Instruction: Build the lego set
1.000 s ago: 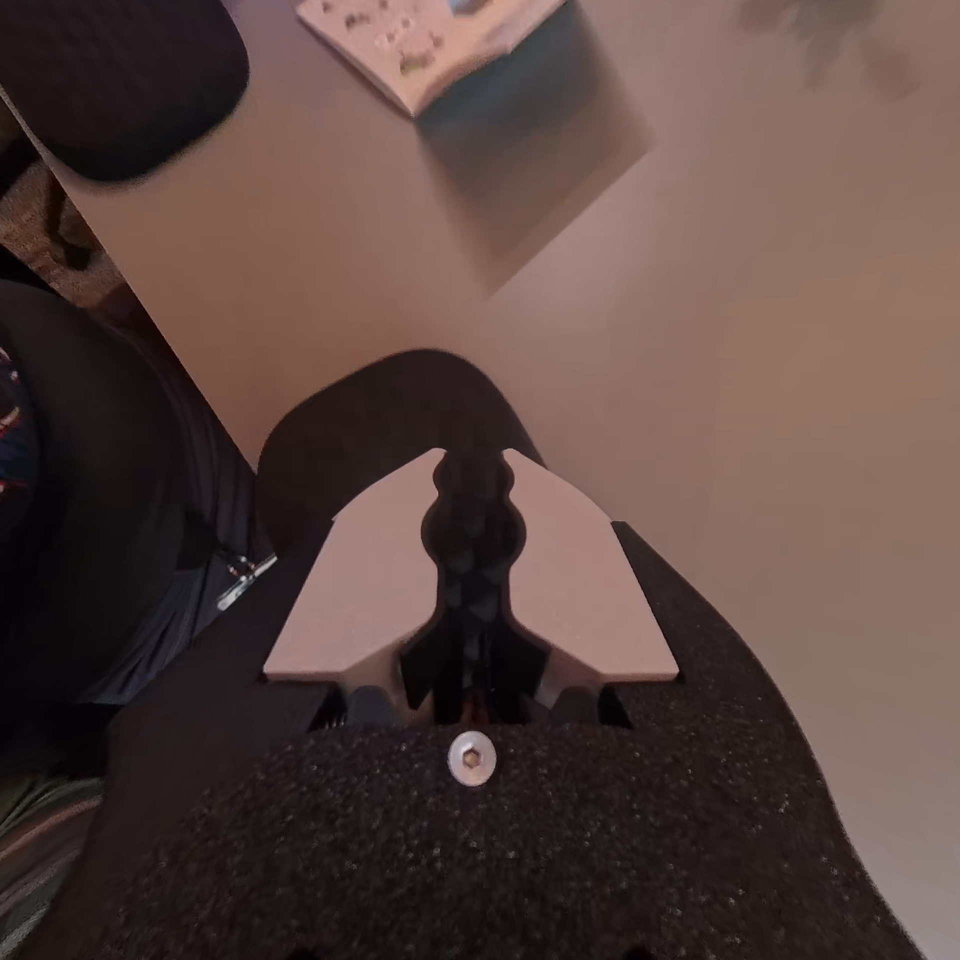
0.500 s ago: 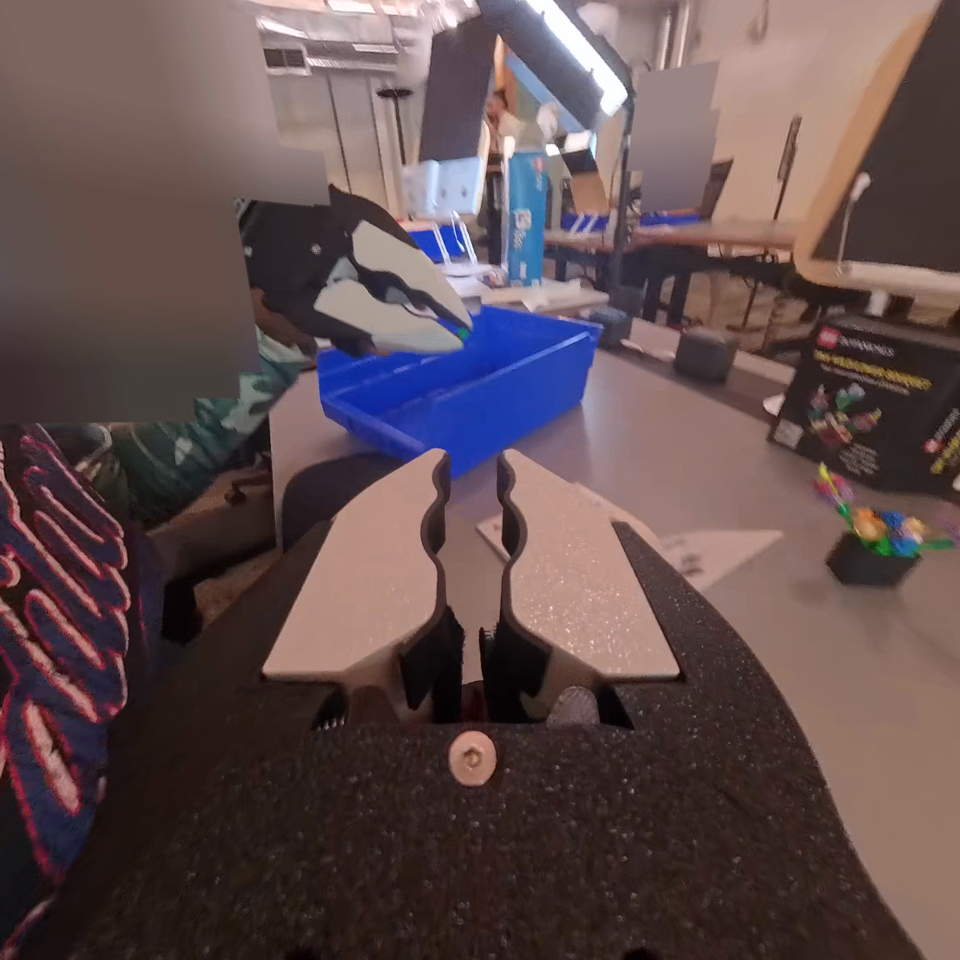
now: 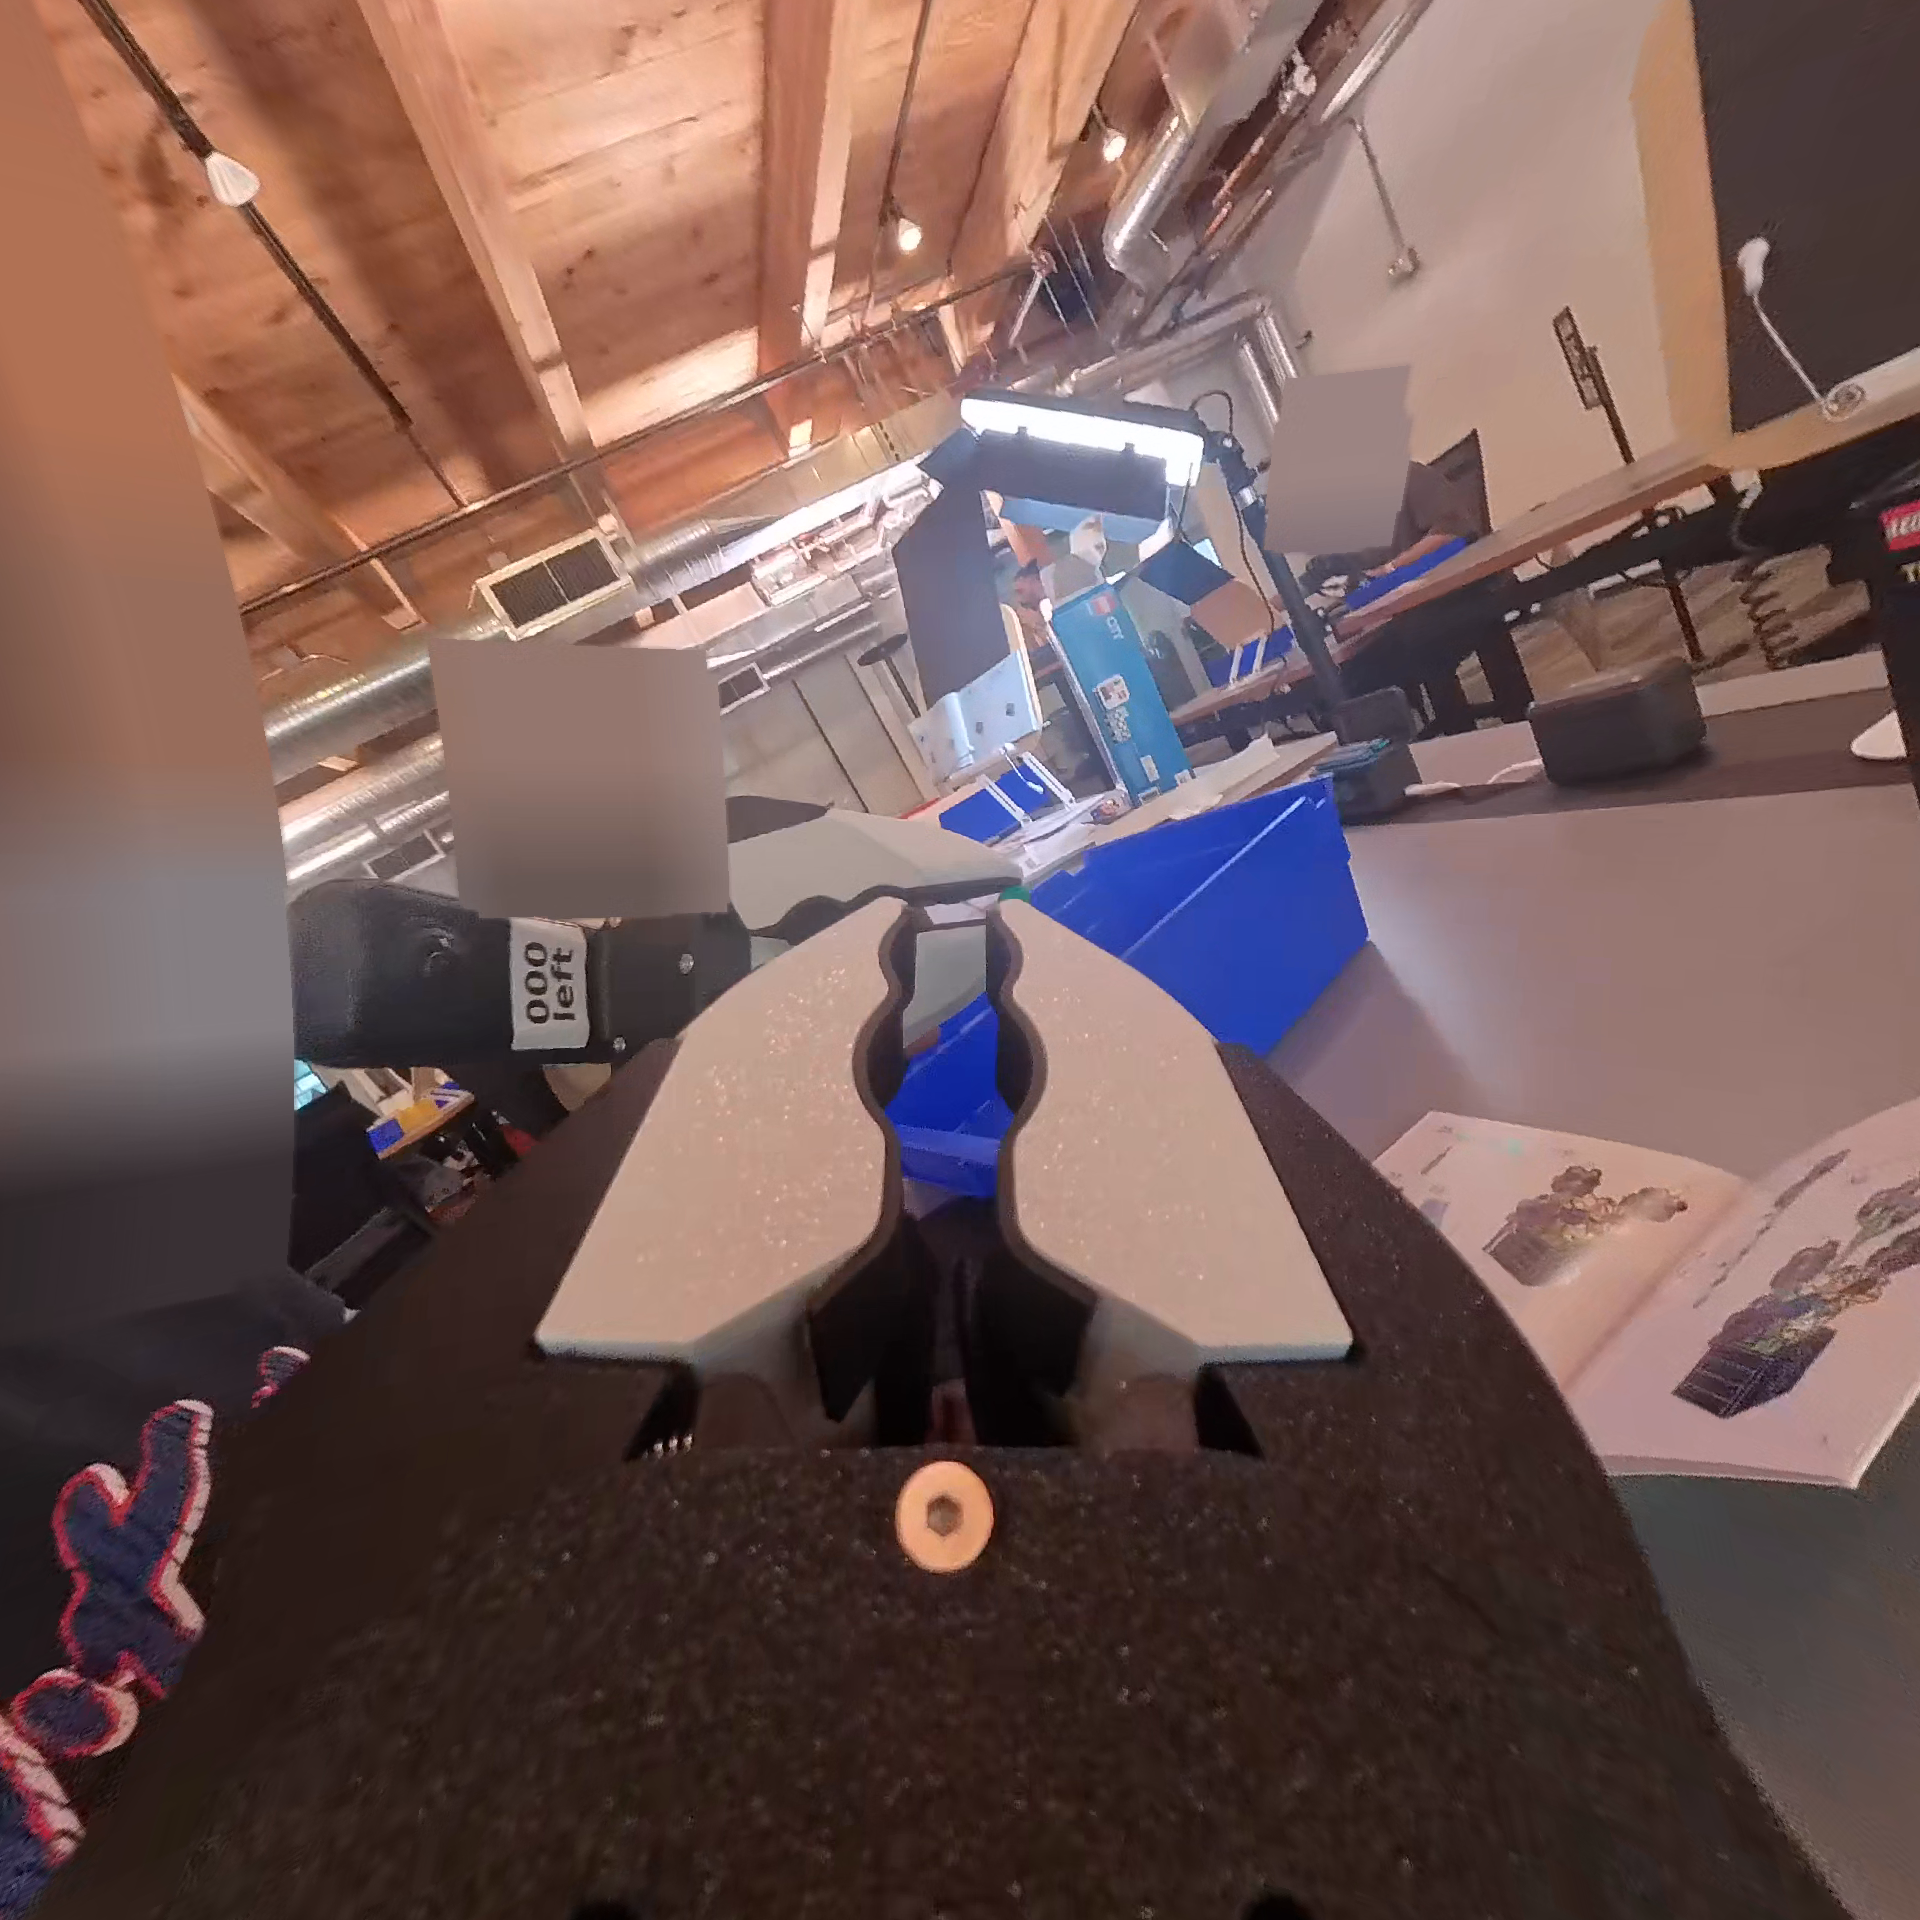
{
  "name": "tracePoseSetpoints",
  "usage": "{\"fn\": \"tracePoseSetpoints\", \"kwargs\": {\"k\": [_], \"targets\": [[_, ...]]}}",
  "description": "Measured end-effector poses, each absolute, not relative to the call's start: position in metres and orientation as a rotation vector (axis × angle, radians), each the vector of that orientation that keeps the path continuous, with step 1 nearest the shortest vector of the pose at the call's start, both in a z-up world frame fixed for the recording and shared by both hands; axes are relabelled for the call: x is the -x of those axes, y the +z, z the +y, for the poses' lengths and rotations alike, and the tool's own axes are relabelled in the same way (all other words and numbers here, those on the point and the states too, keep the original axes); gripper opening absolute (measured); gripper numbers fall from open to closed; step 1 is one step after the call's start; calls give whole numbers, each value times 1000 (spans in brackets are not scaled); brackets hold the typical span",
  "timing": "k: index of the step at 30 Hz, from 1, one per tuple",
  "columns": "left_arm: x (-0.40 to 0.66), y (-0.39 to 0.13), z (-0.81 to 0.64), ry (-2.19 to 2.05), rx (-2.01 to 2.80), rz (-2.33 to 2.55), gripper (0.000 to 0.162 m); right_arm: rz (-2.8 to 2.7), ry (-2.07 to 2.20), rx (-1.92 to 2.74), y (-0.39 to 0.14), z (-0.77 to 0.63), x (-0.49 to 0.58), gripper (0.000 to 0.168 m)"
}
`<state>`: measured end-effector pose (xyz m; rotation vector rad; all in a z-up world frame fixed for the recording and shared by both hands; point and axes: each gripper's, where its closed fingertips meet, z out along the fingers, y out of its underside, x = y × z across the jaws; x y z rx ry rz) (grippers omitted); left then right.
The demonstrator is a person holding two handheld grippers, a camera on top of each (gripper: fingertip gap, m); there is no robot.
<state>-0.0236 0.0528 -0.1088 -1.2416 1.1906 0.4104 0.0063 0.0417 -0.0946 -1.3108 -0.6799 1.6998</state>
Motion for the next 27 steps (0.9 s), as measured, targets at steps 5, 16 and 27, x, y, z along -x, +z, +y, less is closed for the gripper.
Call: {"fn": "tracePoseSetpoints", "kwargs": {"k": [5,16,27], "targets": [[14,-115,53,419,1210,1231,7,-702,1656,1379,-106,41,5,15],[6,-115,47,341,1173,1240,7,-725,1655,1405,-113,44,11,8],[3,-110,43,99,1192,1153,15,-646,1861,1325,-103,42,3,3]]}}
